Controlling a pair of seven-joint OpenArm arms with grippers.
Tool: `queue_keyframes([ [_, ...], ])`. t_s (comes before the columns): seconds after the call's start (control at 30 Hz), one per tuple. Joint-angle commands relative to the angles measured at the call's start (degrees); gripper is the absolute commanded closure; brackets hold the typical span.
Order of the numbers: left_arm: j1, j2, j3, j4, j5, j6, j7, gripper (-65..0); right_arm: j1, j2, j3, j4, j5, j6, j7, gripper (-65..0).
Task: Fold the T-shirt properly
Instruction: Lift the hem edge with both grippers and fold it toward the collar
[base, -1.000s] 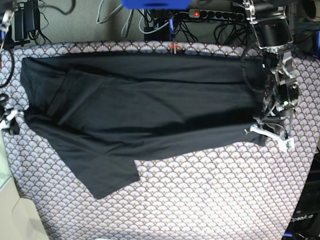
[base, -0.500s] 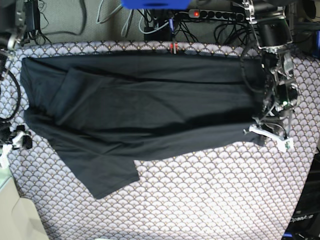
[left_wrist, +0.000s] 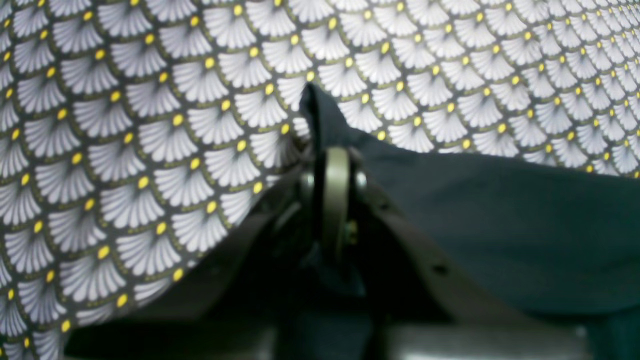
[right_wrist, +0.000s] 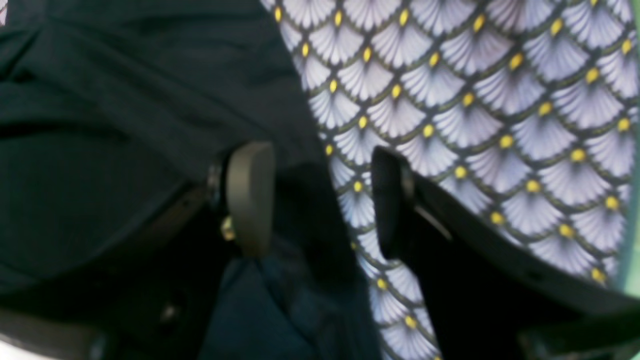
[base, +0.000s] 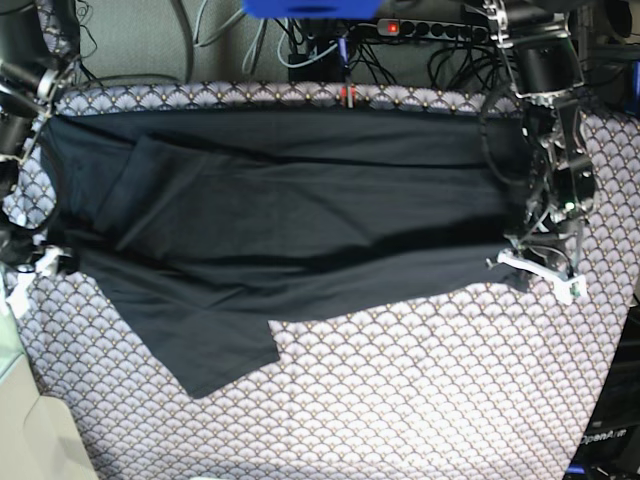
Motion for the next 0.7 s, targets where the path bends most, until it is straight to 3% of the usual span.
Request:
queue_keyframes([
  [0.0, -1.19, -0.64, -0.06, 1.10, -0.15, -0.05, -1.25, 0.0, 0.78, 1.12, 0.21, 0.98, 0.66, 0.19, 0.76, -33.1],
  [0.27, -1.19, -0.55, -0.06, 1.10, -0.15, -0.05, -1.25, 0.0, 0.34, 0.95, 0.21, 0.98, 0.66, 0.19, 1.11, -32.3],
  [0.37, -1.19, -0.55, -0.24, 1.10, -0.15, -0.05, -1.25, 0.0, -0.54, 0.86, 0.29, 0.98, 0.66, 0.19, 1.02, -23.7],
  [0.5, -1.10, -0.55, -0.24, 1.10, -0.15, -0.05, -1.25, 0.0, -1.15, 0.77, -0.06, 0.98, 0.75, 0.19, 0.94, -0.3],
  [0.67, 0.57, -0.47, -0.33, 5.24, -0.24, -0.05, -1.17, 0.0, -1.15, 1.04, 0.29, 1.15, 1.01, 0.19, 1.38, 0.0],
])
